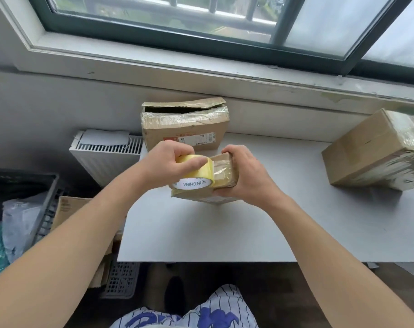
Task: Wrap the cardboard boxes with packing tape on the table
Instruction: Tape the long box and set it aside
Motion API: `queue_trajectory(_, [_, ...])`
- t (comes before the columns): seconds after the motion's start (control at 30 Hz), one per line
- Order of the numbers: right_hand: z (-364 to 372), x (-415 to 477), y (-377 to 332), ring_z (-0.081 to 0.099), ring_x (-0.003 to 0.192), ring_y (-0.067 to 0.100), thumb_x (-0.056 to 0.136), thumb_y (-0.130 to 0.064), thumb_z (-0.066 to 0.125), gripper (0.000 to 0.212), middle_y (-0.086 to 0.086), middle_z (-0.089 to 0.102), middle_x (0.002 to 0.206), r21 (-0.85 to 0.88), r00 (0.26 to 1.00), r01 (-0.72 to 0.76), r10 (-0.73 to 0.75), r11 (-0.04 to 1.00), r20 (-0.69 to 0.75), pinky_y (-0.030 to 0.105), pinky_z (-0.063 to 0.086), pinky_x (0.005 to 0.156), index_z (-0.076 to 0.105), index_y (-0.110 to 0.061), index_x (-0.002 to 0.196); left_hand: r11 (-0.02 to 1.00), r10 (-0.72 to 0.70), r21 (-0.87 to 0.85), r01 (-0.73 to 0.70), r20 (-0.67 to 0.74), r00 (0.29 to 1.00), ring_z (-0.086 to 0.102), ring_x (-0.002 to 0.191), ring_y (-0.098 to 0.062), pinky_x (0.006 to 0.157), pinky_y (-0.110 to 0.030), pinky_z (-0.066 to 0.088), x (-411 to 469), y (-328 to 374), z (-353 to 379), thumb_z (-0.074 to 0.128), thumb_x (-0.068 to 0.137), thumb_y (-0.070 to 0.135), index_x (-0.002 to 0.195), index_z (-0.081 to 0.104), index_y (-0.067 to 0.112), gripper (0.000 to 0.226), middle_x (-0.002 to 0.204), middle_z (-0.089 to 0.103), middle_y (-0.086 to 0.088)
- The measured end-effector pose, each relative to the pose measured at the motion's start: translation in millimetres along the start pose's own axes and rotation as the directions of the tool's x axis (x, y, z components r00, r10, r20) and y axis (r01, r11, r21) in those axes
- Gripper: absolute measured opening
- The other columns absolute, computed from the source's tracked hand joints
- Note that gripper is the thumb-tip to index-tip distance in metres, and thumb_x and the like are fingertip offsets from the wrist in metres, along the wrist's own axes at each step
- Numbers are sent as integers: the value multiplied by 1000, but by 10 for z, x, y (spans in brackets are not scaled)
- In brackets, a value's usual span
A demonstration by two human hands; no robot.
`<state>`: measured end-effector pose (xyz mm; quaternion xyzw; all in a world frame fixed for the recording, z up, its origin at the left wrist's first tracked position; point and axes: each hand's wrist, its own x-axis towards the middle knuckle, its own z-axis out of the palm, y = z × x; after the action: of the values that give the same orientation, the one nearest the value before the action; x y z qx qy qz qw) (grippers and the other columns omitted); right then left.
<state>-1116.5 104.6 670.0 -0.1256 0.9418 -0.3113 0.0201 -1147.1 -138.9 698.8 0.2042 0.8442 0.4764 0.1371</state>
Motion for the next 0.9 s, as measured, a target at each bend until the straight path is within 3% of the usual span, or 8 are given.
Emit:
queue_trajectory(0.13, [-12,-38,88,54,104,0,54,-31,100,90,-15,54,120,202,991,-41,65,979,-115,17,45,86,50,-30,128,981,90,167,-99,57,994,42,50,-8,48,-21,33,61,232,-119,67,91,54,68,65,9,51,58,51,-4])
queue_trajectory(0.37, [-29,-160,257,57,108,3,54,-31,101,89,-20,58,117,281,988,-83,116,956,-103,21,48,88,48,-38,126,976,28,212,-50,104,994,47,48,-10,44,-23,38,76,202,-135,67,93,53,67,69,16,45,56,53,0])
queue_trajectory(0.5, [-119,-285,493,60,108,9,55,-22,103,90,-7,61,117,414,956,-168,250,895,-151,23,54,86,47,-34,125,958,64,275,-85,82,995,43,46,-8,45,-19,33,91,236,-356,61,88,66,60,64,24,51,51,46,7])
queue_trajectory(0.6, [-174,-468,698,60,113,6,58,-17,101,91,0,61,122,450,944,-229,311,863,-115,16,53,81,43,-34,125,939,36,341,-47,39,999,40,48,-9,49,-24,28,49,116,-554,61,88,71,54,53,17,65,50,42,9])
queue_trajectory(0.9, [-311,-561,890,58,119,6,65,-4,95,84,-8,61,121,481,938,-301,345,824,-4,18,54,82,44,-33,126,960,58,269,-79,86,995,38,48,-8,50,-27,28,327,-32,-438,56,76,73,55,53,18,59,49,38,10])
